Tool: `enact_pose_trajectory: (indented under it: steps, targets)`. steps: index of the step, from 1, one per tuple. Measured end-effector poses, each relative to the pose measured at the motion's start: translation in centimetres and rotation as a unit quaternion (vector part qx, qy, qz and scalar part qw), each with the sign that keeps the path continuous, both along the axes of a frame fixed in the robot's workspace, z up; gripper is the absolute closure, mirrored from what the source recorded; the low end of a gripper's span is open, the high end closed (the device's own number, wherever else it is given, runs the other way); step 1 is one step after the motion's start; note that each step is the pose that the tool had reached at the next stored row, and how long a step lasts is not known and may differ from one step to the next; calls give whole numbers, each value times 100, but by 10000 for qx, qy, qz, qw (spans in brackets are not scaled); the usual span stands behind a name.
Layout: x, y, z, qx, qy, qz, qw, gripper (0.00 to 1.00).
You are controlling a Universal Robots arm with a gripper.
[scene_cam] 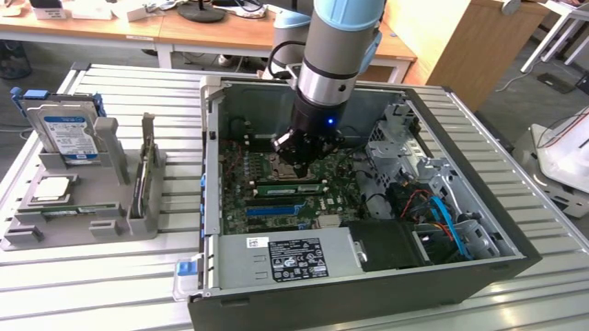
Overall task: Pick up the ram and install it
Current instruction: 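Press down the ram until it locks into place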
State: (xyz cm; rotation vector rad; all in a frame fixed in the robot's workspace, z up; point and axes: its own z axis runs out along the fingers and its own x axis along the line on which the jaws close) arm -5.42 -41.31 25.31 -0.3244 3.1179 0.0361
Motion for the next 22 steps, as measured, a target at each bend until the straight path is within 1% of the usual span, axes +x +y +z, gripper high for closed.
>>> enact_pose_trajectory:
  steps: [2,5,8,10,11,20,22]
  targets:
    - [0,0,-1,0,0,-180,9998,89]
    - [0,0,-2,1,0,-455,9990,89]
    - [0,0,-4,0,0,-724,9974,89]
    - [0,0,-5,0,0,-911,9958,89]
    - [0,0,-4,0,0,-967,9953,89]
    - [0,0,-5,-1,-1,-973,9953,89]
    - [-1,0,-4,-2,7,-974,9952,89]
